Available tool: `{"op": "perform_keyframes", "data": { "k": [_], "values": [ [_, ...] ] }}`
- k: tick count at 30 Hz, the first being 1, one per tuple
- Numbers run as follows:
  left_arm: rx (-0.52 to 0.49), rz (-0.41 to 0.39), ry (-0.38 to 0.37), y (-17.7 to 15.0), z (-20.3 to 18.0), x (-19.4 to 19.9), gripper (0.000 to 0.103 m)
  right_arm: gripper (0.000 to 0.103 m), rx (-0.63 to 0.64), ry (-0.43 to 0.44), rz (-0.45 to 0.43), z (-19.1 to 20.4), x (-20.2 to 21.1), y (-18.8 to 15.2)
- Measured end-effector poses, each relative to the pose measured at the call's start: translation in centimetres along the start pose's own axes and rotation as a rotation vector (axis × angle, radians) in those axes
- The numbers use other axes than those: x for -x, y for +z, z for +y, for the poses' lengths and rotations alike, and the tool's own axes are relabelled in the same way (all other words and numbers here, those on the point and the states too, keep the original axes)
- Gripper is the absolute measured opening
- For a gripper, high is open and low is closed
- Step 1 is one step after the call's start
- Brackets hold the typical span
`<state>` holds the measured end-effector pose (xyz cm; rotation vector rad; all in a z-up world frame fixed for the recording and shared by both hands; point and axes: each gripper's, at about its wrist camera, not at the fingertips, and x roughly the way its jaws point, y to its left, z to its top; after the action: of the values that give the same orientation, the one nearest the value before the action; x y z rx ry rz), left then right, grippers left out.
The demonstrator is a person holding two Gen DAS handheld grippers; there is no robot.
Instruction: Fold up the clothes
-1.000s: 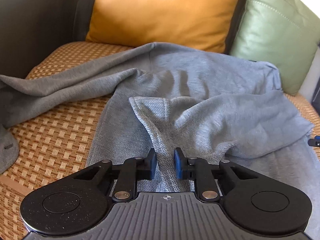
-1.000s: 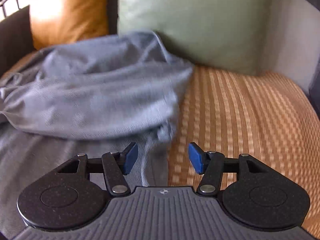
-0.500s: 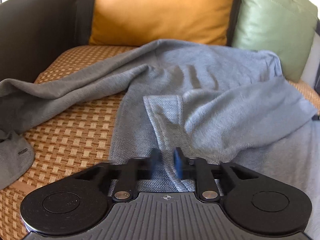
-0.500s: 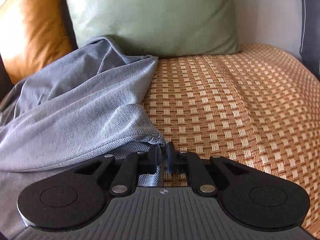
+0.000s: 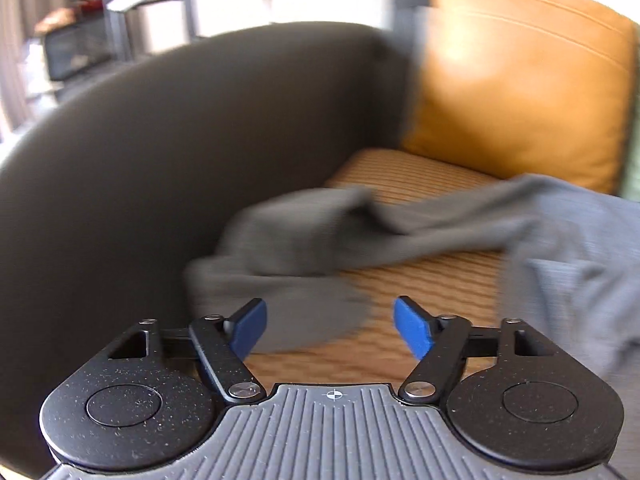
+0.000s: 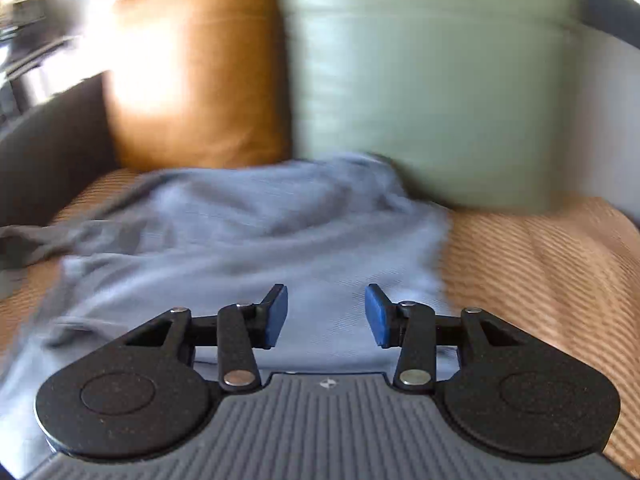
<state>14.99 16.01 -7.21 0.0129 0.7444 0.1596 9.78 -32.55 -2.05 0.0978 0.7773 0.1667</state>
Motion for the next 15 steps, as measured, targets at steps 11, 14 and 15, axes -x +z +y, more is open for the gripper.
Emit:
{"op": "perform_keyframes", "data": {
  "k": [11, 14, 15],
  "values": [
    [-0.14, 0.042, -0.007, 1.8, 4.0, -5.6, 0.085, 0.063, 0.252, 0.407, 0.157, 20.6, -6.9, 1.4],
    [-0.21, 0.046, -0.014, 2.0, 3.6, -7.2, 0.087, 0.067, 0.359, 0.483, 0.185, 25.6, -8.9, 0.4],
    [-0.234, 0.047, -0.016, 2.0, 3.5, -7.7, 0.087, 0.067, 0.395, 0.5, 0.193, 27.1, -9.6, 0.0]
  ]
}}
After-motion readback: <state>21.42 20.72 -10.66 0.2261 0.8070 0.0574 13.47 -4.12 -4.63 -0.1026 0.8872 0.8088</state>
